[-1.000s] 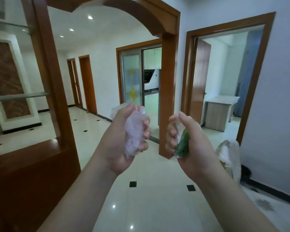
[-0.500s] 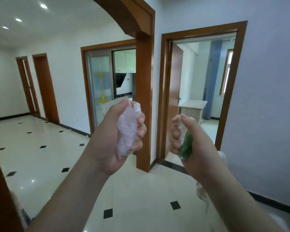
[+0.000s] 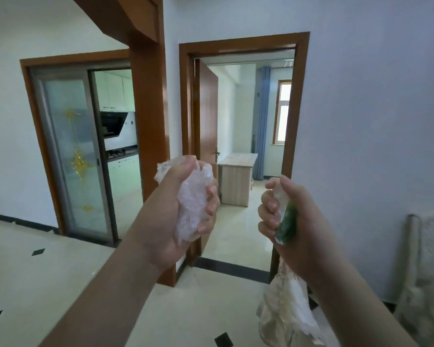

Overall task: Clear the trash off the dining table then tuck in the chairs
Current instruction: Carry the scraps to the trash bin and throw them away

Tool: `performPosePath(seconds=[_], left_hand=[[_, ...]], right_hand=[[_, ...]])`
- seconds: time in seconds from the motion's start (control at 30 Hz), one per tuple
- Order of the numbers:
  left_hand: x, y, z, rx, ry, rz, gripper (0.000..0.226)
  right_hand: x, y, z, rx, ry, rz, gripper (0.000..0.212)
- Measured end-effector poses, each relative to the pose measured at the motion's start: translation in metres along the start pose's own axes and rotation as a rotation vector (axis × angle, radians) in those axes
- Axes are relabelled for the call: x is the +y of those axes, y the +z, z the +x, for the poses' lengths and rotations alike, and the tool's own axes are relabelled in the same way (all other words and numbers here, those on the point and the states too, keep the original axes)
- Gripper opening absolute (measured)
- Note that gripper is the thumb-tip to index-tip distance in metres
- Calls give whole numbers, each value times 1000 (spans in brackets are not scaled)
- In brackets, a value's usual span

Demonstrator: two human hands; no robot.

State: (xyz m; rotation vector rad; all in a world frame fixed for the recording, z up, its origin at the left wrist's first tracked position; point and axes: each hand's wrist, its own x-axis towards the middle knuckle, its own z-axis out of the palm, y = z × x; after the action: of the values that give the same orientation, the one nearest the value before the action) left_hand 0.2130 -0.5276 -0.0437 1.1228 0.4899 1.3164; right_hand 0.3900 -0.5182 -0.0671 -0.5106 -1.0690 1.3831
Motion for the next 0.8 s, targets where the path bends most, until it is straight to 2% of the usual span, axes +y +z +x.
performPosePath(seconds=[0.27, 0.57, 0.63, 0.73, 0.8], left_hand=[[-15, -28, 126, -43, 6, -43, 24], [-32, -130, 240, -24, -44, -56, 25], [-31, -157, 264, -39, -56, -49, 24], [-23, -191, 301, -63, -80, -47, 21], [-18, -207, 330, -76, -76, -54, 22]], right_hand=[[-10, -39, 131, -43, -65, -24, 22], [54, -38, 263, -80, -86, -100, 25], [76, -35, 297, -41, -98, -156, 28], [102, -30, 345, 115, -83, -341, 33], [110, -30, 373, 158, -85, -356, 39]])
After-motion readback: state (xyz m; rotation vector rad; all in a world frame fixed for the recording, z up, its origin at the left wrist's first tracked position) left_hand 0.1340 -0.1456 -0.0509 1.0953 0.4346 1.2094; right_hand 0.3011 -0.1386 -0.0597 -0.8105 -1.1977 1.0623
